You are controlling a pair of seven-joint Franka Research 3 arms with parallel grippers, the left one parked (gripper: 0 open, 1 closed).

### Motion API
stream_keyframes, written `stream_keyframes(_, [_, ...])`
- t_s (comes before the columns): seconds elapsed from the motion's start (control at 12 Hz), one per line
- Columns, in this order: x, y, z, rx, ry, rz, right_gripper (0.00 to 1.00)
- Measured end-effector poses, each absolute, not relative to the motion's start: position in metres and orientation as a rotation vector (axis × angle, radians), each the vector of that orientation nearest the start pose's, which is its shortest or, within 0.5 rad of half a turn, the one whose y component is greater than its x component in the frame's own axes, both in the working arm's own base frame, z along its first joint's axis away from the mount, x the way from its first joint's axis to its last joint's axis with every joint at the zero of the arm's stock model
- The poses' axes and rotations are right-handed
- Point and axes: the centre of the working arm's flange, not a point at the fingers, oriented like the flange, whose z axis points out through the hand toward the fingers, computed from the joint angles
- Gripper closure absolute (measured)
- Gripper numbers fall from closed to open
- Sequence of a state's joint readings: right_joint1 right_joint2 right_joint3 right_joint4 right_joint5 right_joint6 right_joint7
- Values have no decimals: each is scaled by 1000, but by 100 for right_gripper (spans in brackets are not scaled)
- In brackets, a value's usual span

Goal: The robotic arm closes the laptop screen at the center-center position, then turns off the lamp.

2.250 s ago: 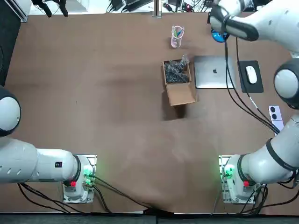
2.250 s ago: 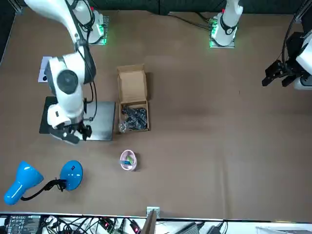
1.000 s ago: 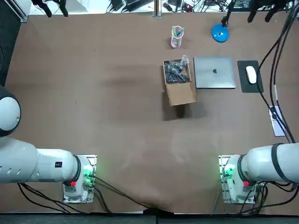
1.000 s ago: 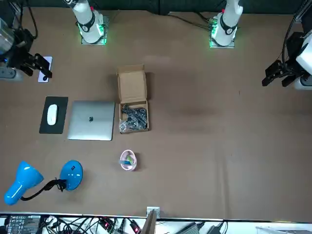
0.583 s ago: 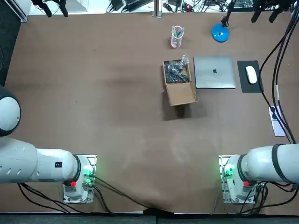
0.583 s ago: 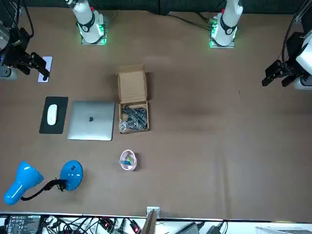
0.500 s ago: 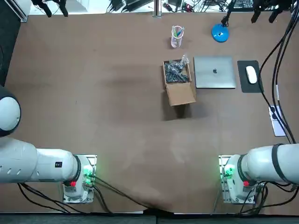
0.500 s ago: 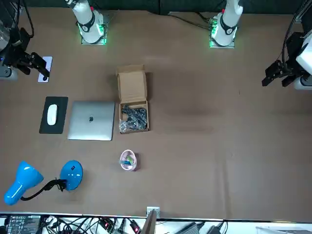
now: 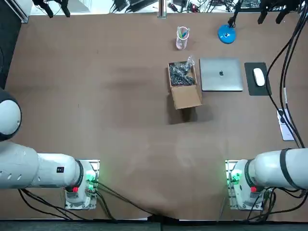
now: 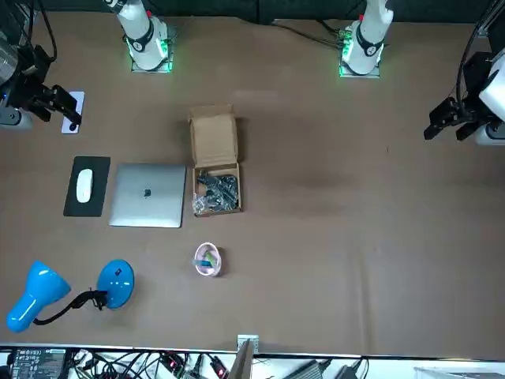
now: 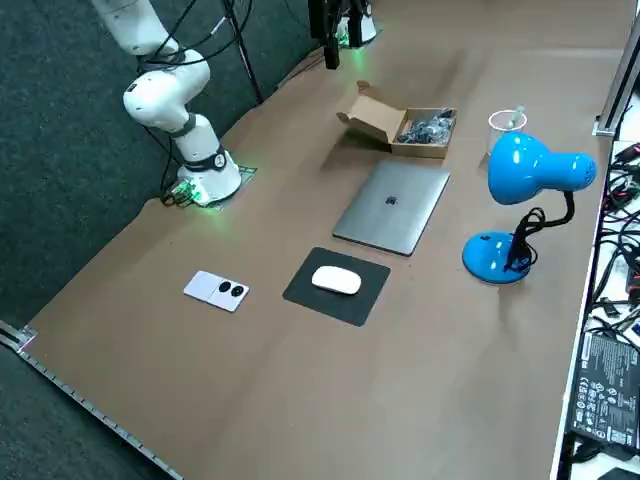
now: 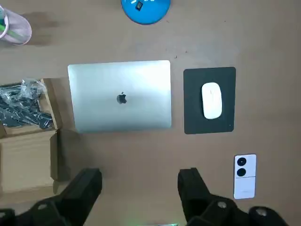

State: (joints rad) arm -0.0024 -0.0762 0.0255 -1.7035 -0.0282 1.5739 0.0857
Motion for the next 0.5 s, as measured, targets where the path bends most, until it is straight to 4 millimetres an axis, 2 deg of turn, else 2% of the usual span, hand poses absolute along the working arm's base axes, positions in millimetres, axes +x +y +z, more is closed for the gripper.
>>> stream_keyframes(0.5, [529, 10, 603, -3172, 97, 82, 0])
